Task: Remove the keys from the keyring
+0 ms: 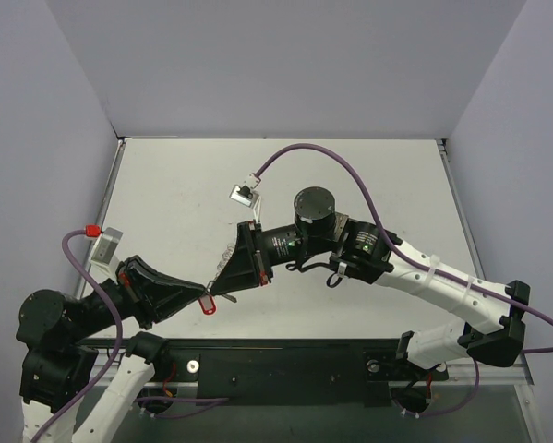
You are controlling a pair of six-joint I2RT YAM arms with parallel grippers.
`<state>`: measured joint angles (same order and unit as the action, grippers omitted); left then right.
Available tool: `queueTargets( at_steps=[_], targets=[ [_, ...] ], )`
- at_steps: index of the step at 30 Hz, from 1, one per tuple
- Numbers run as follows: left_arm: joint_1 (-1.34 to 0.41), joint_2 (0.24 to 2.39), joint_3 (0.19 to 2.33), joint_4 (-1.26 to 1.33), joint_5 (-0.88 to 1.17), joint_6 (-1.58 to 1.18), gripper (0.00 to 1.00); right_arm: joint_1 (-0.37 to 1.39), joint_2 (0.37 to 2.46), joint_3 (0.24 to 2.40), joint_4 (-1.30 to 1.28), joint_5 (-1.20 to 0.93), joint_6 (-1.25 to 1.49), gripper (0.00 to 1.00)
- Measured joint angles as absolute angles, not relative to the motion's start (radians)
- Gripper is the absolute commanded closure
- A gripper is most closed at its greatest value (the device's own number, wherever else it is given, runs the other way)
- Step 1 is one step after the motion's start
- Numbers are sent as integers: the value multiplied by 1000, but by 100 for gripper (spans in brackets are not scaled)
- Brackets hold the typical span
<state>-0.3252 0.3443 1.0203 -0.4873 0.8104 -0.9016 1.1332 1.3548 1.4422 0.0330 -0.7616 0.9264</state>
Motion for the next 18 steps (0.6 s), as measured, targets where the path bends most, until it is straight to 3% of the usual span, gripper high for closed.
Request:
queueTargets(
  at_steps=[18],
  targets=[
    [-310,328,1040,-551,734,-873,100,1142,1362,1452,11,-635,989,100]
  ],
)
